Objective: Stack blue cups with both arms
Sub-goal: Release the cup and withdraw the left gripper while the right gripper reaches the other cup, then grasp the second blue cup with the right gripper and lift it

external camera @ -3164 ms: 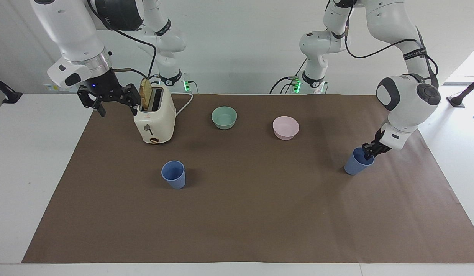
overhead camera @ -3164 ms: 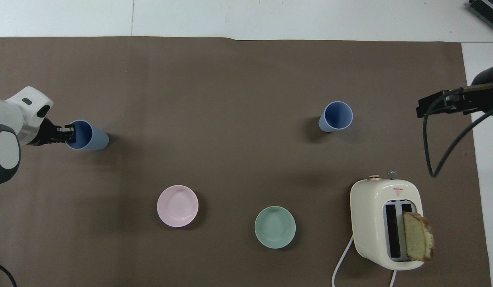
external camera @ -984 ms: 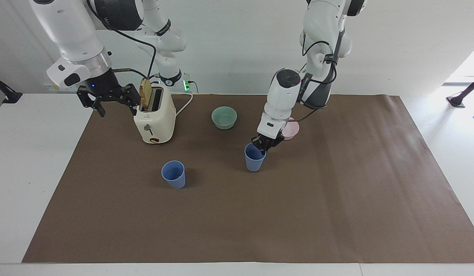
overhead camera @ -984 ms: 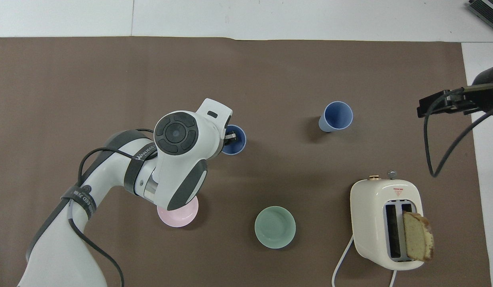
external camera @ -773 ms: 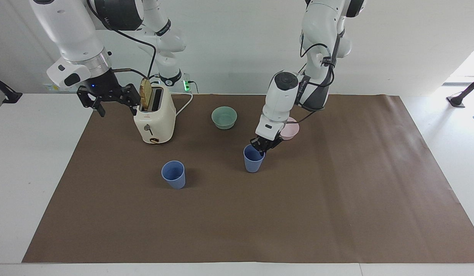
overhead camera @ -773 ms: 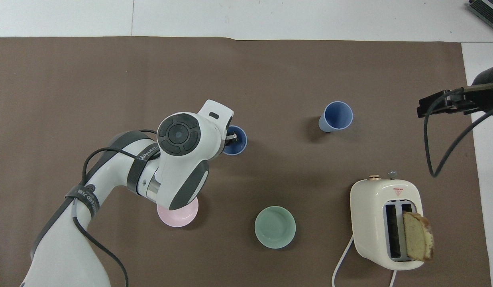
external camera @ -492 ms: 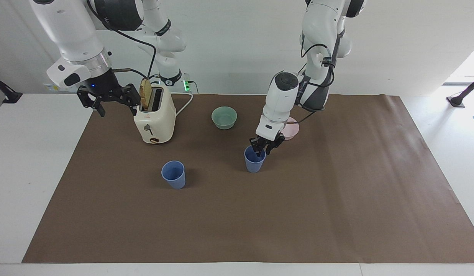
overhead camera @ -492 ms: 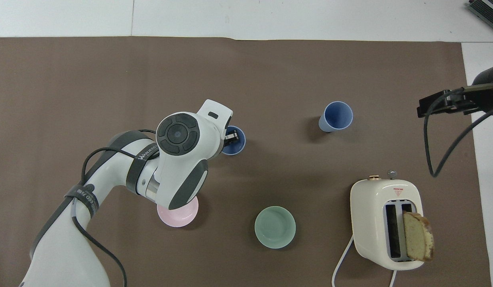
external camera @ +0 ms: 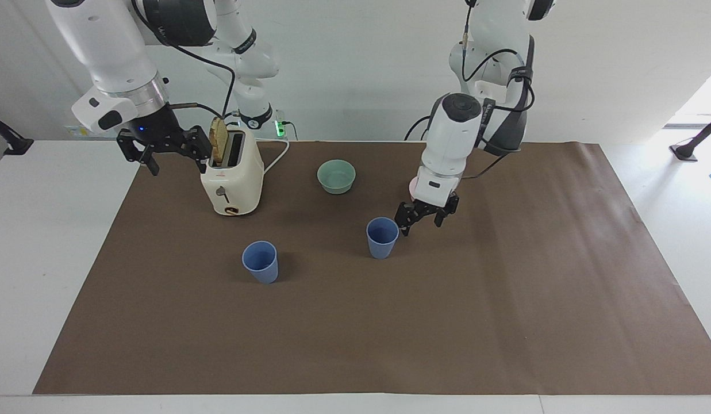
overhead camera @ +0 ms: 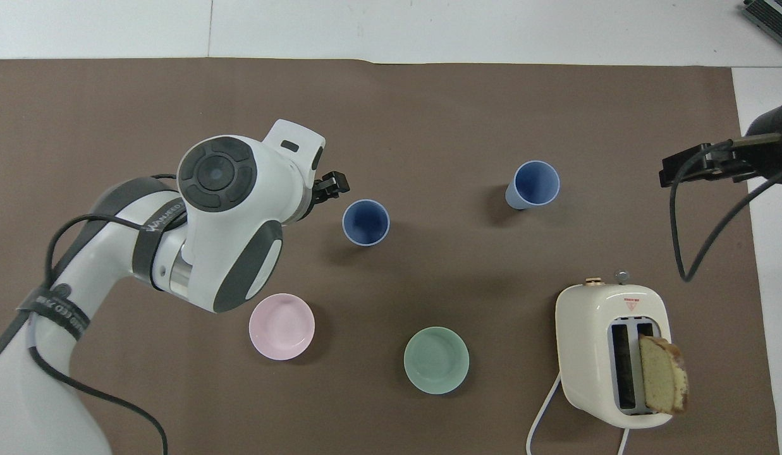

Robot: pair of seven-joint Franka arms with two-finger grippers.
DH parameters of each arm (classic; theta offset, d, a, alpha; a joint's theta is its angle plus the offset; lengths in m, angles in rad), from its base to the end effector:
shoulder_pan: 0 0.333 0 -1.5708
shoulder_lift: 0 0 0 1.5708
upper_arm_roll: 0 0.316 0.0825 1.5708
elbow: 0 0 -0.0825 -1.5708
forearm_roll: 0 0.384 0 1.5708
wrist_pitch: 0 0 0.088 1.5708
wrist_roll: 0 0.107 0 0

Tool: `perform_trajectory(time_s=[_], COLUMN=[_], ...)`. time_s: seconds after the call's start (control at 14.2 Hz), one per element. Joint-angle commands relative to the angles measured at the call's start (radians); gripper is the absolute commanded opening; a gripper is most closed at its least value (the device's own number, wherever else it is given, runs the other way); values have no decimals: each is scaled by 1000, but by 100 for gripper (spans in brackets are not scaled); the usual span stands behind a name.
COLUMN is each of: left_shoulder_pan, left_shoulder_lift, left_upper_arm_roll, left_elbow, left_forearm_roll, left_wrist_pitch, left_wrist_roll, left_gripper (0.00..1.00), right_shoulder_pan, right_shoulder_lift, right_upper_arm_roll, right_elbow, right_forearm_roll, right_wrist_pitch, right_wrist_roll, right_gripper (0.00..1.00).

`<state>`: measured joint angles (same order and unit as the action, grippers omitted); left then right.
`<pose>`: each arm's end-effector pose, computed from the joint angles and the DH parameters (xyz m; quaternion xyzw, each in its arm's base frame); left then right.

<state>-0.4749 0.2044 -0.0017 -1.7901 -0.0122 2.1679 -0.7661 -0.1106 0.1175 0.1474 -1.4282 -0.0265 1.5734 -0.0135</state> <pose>0.5632 -0.2912 0.4528 0.9854 0.1467 0.0672 0.0549 0.5912 0.0133 0.6254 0.9996 0.0244 0.0145 0.0045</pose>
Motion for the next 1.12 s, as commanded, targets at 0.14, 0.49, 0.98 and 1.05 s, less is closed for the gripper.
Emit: perform_trajectory(time_s=[0.14, 0.49, 0.98, 1.05], left_shoulder_pan=[131, 264, 415, 429], left_shoulder_lift=[-123, -183, -233, -238], left_upper_arm_roll=[-7, -7, -6, -4], left_elbow=[-18, -26, -23, -12], left_forearm_roll=[17, 9, 1, 3], left_wrist_pitch=[-160, -261, -394, -411], left_wrist_roll=[197, 419, 756, 793], left_gripper=[100, 100, 100, 100], right_shoulder_pan=[-3, 21, 69, 69], right_shoulder_lift=[-41, 71, 191, 201], right_upper_arm_roll=[6, 6, 8, 6], right_elbow=[-204, -280, -325, -325], right_forearm_roll=[13, 11, 11, 11], right_wrist_pitch=[207, 390, 571, 574], right_wrist_roll=[-23, -19, 46, 52], right_gripper=[100, 100, 100, 100])
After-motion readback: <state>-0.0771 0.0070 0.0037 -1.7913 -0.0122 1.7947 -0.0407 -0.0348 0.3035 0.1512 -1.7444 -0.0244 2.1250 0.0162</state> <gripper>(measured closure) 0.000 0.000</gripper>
